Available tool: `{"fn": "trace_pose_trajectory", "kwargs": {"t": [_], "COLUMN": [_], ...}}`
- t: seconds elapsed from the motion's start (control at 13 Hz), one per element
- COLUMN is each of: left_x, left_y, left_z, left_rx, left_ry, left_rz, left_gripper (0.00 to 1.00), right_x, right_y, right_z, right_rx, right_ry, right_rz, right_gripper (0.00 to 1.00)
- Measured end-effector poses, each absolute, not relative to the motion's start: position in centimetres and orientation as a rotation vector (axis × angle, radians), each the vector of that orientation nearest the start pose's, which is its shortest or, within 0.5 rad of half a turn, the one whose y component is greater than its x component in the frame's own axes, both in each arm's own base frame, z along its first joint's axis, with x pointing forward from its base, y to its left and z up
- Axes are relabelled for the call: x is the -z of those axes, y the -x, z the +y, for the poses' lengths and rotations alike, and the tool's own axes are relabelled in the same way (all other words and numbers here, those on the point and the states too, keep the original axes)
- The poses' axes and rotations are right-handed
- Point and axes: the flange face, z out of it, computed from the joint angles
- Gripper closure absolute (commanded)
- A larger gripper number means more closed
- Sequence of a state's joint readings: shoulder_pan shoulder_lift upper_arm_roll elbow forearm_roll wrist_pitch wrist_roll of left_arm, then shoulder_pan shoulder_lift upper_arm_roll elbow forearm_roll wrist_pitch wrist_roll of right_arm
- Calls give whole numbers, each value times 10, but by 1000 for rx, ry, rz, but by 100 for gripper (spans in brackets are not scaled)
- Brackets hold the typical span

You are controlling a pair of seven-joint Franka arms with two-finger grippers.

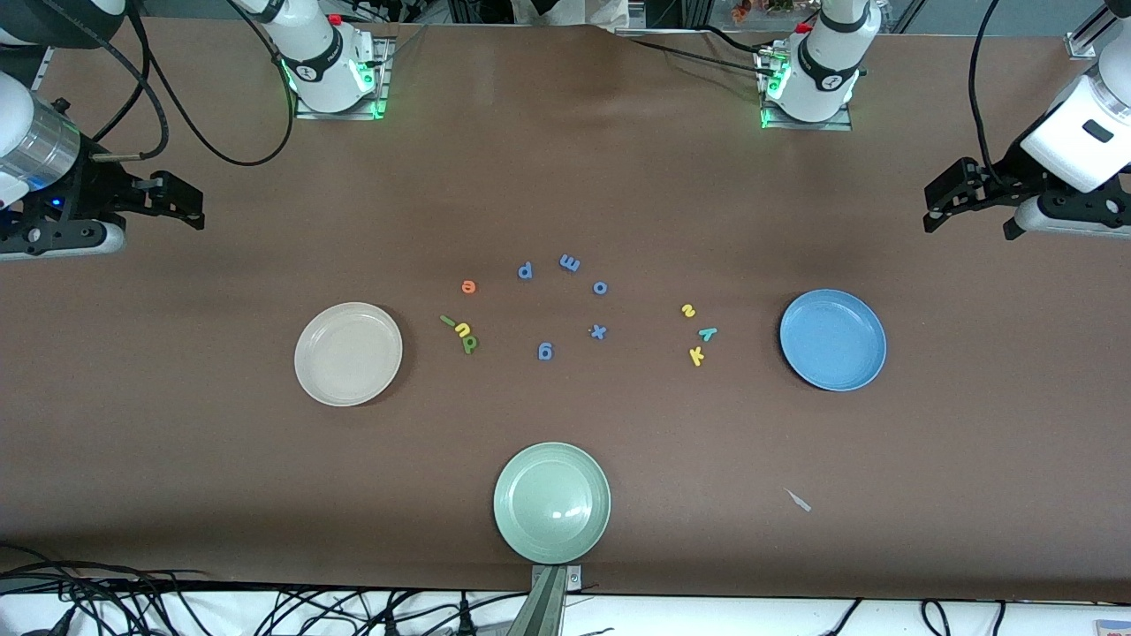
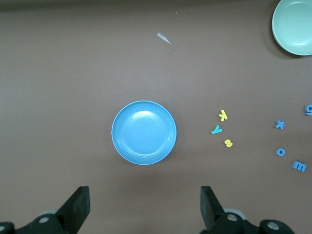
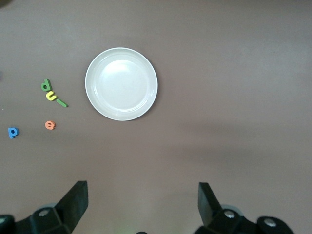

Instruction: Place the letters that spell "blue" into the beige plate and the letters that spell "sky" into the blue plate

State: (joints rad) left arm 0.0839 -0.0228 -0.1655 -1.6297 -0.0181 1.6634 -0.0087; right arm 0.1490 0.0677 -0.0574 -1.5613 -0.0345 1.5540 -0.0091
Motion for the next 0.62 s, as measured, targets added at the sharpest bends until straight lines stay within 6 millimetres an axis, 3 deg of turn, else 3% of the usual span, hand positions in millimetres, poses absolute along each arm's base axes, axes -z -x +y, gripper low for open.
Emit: {"fn": "trace_pose_trajectory", "kwargs": {"t": [0.62], "left_x": [-618], "left_y": [-554], "left_z": [-48], "left_rx": [77], "left_ry": [3156], "left_rz": [114], "left_gripper": [0], "right_x": [-590], "right_y": [-572], "right_z": [50], "right_rx": [-91], "right_ry": [3177], "right_rz": [-160], "right_gripper": [0]}}
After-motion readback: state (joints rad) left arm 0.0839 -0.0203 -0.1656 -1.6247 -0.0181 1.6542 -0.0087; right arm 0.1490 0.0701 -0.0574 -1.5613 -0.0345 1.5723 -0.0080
